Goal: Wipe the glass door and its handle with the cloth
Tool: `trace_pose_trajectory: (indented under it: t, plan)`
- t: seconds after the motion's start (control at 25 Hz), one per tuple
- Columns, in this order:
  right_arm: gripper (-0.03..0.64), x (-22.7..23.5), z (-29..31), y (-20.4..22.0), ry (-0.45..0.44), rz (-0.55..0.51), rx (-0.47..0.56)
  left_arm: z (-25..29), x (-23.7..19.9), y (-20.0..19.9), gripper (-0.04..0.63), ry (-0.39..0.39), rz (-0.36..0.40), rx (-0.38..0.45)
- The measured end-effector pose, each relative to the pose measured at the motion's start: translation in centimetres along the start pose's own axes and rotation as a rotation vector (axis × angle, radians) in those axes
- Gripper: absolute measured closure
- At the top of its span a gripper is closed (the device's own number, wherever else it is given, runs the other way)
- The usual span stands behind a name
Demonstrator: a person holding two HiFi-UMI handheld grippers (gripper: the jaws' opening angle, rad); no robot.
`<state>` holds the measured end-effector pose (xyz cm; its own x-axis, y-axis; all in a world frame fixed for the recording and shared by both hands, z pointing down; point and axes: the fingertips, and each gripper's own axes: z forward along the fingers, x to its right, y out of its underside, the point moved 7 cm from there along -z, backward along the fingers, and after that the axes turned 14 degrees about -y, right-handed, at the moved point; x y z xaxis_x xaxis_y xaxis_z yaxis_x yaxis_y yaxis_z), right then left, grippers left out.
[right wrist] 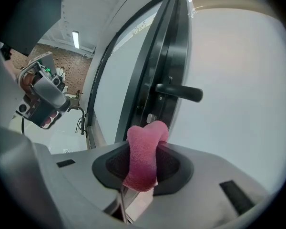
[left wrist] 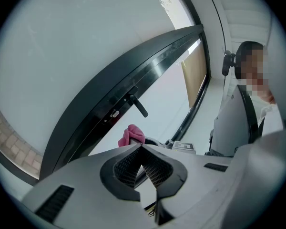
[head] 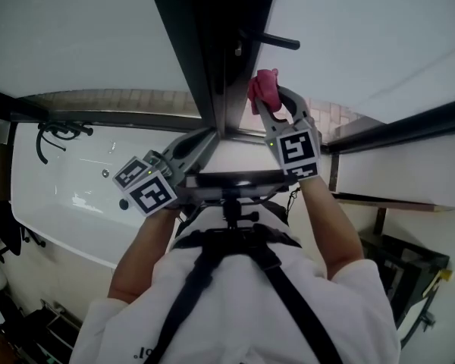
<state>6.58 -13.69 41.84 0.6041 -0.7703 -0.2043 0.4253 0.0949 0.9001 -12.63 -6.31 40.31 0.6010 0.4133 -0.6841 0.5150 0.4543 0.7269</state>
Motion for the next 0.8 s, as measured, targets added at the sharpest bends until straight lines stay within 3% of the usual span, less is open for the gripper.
trace_pose_trajectory:
  t: [0.56,0.8]
  plan:
    - [0.506,-0.8,-5.4,0.4,0.073,0.1,0.086,1.1,1.4,0.8,0.603,0.049,-0.01,-0.008]
    - [0.506,-1.4,-6.4,1.1,0.073,0.137,0.095,1.7,2.2,1.6,0.603,0.066,0.033,-0.049]
